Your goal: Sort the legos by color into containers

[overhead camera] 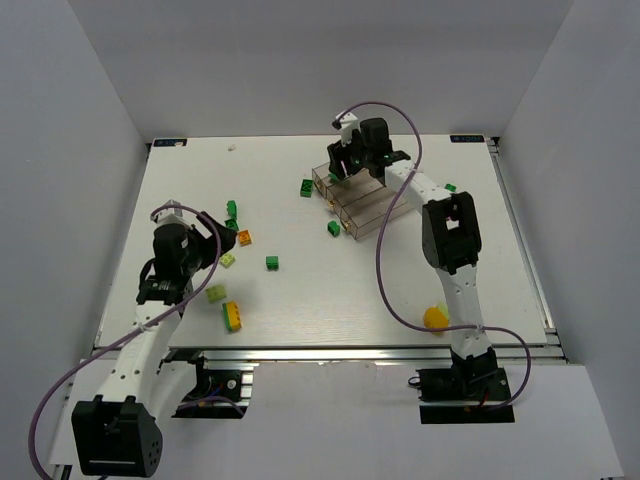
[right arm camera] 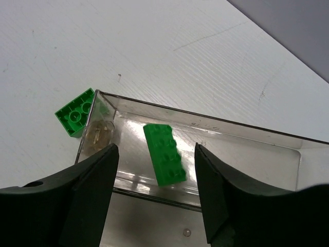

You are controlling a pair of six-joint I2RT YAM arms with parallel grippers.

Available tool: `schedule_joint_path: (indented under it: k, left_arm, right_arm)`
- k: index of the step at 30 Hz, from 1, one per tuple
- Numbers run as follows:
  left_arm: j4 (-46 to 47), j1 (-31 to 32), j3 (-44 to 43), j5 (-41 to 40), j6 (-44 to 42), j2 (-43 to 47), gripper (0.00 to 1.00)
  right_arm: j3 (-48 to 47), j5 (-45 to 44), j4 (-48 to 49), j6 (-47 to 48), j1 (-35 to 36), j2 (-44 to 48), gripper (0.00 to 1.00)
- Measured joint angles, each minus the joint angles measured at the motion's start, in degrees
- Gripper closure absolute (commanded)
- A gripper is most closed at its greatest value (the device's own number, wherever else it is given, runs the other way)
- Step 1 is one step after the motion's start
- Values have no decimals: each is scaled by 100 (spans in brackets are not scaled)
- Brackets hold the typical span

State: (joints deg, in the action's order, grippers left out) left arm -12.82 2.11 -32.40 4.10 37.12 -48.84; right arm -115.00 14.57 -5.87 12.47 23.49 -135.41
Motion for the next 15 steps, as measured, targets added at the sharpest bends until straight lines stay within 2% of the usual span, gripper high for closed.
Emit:
schedule_joint_path:
  k: [1,2,6,9,10,11,12,13,14,15]
  left_arm:
    - [0,0,0,0,4,-48,2]
    - [-2,0,-2,0,11,-103,2]
    - [-28,0,-118,-24,-4,-466,8]
    - [-74,0,-374,-68,-81,-844,23]
    - [-96,0,-514,-96,-131,-1008,28]
    - [-120,0,-664,-127,-173,-1172,40]
    - [-190,0,-868,-205,-212,-1368,47]
    - [-229,0,-1051,-271,-286,-1545,52]
    - [-295,0,-1237,-350,-372,-1725,56]
    - [-382,0,-1458,-446,-461,-1952,57]
  right_arm:
    - [0,24,-9,-31,-13,0,18]
    - [0,50,-15,-48,-26,0,13]
    - [-9,374,-111,37,-98,31,11]
    - [184,822,-157,208,-140,280,11]
    - [369,1082,-149,289,-166,481,17]
    - [568,1335,-142,367,-186,697,22]
    - [841,1646,-114,468,-210,1001,28]
    - [1073,1947,-105,549,-223,1298,45]
    - [1259,2205,-94,649,-234,1563,54]
    - [1432,2455,-50,682,-238,1823,63]
